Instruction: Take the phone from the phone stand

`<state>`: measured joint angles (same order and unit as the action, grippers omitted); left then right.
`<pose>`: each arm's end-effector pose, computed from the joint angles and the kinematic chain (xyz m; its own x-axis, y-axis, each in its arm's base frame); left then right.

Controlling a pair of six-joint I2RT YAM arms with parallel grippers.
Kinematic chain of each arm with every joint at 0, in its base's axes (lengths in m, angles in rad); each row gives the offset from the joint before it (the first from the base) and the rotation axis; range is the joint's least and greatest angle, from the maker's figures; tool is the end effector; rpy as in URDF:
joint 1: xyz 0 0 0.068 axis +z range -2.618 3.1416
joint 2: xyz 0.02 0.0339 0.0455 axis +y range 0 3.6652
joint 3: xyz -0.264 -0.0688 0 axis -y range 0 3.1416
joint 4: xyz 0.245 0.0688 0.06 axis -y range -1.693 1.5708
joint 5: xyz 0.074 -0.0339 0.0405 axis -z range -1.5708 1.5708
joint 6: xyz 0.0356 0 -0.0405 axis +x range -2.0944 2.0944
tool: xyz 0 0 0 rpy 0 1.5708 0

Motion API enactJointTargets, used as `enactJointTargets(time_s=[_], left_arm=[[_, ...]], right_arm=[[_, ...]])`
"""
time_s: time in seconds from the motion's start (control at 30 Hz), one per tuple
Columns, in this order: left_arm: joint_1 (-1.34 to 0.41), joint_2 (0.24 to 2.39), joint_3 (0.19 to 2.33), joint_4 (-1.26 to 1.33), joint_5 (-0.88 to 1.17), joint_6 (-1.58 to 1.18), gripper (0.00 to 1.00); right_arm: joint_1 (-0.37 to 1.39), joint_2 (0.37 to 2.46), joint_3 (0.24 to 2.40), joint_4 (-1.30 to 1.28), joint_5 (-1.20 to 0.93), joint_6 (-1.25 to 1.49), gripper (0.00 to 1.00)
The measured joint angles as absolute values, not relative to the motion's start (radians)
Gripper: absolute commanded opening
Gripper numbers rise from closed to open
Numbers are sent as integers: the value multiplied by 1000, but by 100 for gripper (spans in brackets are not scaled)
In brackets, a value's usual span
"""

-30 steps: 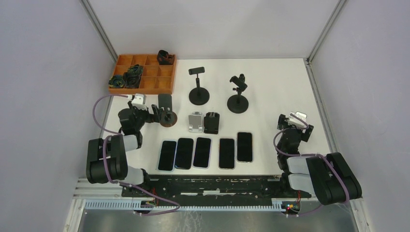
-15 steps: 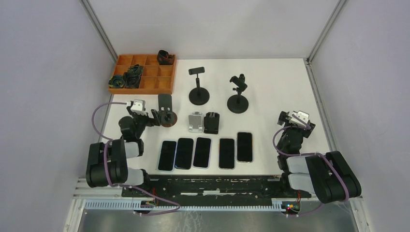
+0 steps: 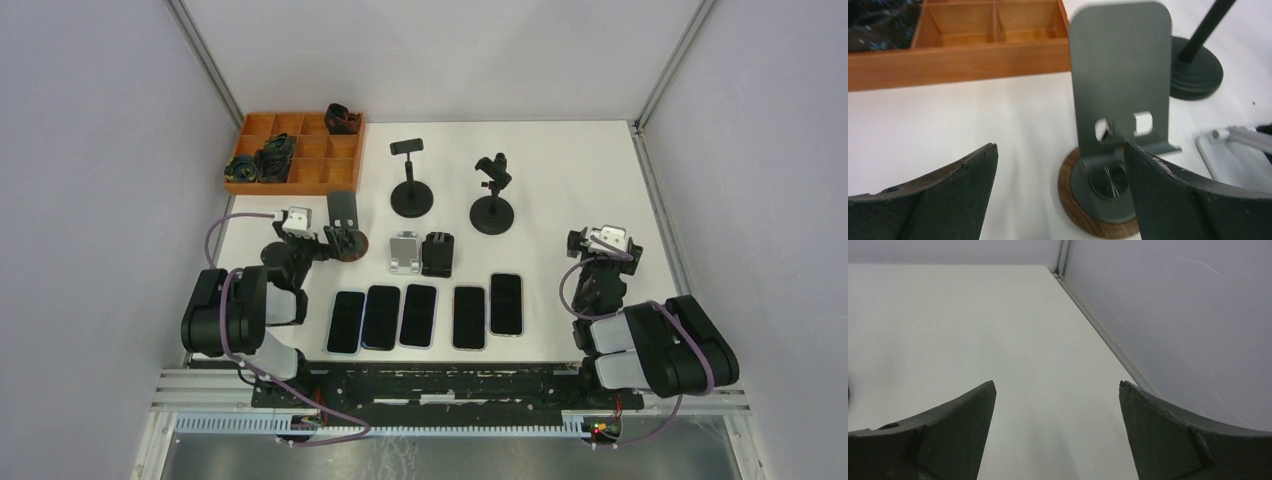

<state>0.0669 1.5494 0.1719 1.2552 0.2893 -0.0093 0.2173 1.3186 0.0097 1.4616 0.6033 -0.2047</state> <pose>0.2278 0.0051 0.1353 -0.1238 -0.0172 -0.9922 0.2173 0.9751 -0.0440 0.1778 0.0186 0.1638 0.0702 -0.1559 -0.9853 0.3925 0.9124 -0.1164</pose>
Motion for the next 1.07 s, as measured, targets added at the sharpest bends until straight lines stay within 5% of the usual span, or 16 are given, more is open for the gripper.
enactJointTargets(time_s=[1.07], left_arm=[[59, 1549, 215, 1205, 259, -9, 100]], right_arm=[[148, 1375, 10, 1419, 471, -181, 98]])
